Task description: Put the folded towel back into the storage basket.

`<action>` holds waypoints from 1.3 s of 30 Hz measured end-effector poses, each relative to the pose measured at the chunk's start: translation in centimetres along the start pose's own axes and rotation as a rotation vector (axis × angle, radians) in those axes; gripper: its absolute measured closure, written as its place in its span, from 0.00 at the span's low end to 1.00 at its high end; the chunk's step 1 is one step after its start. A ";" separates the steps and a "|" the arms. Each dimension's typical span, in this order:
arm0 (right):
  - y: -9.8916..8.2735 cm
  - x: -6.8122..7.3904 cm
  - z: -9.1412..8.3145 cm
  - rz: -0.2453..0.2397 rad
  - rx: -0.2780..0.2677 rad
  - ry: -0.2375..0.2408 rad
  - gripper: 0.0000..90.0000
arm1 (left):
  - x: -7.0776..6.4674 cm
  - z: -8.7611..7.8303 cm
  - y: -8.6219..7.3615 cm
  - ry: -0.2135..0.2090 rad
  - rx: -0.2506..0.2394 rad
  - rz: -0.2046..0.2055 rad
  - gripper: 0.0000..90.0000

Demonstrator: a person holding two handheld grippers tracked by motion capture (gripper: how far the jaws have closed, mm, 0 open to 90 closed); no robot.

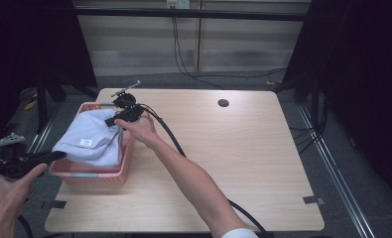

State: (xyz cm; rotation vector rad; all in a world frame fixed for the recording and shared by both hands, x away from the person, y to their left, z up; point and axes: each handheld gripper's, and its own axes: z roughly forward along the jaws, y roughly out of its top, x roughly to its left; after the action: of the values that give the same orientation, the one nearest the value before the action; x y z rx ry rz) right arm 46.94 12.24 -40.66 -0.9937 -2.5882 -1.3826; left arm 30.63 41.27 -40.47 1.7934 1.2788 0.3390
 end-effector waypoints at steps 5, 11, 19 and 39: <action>-0.6 -0.1 0.9 0.005 0.008 -0.017 0.74 | -0.1 0.7 -0.4 0.011 0.034 -0.006 0.77; -1.4 -1.3 1.4 -0.001 0.022 -0.077 0.51 | -0.9 1.7 -0.7 0.015 0.081 0.019 0.68; -1.1 -3.0 -1.4 -0.038 -0.028 -0.130 0.40 | -2.9 1.4 -0.2 -0.012 0.030 0.050 0.48; -9.2 -5.2 -13.9 -0.080 -0.138 -0.124 0.41 | -11.3 6.6 -0.3 -0.084 0.045 0.113 0.40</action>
State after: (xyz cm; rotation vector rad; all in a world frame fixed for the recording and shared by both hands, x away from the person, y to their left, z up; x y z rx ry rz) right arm 42.49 -4.61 -40.71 -1.0350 -2.6792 -1.5873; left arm 29.88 28.30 -41.55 1.9020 1.1377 0.2963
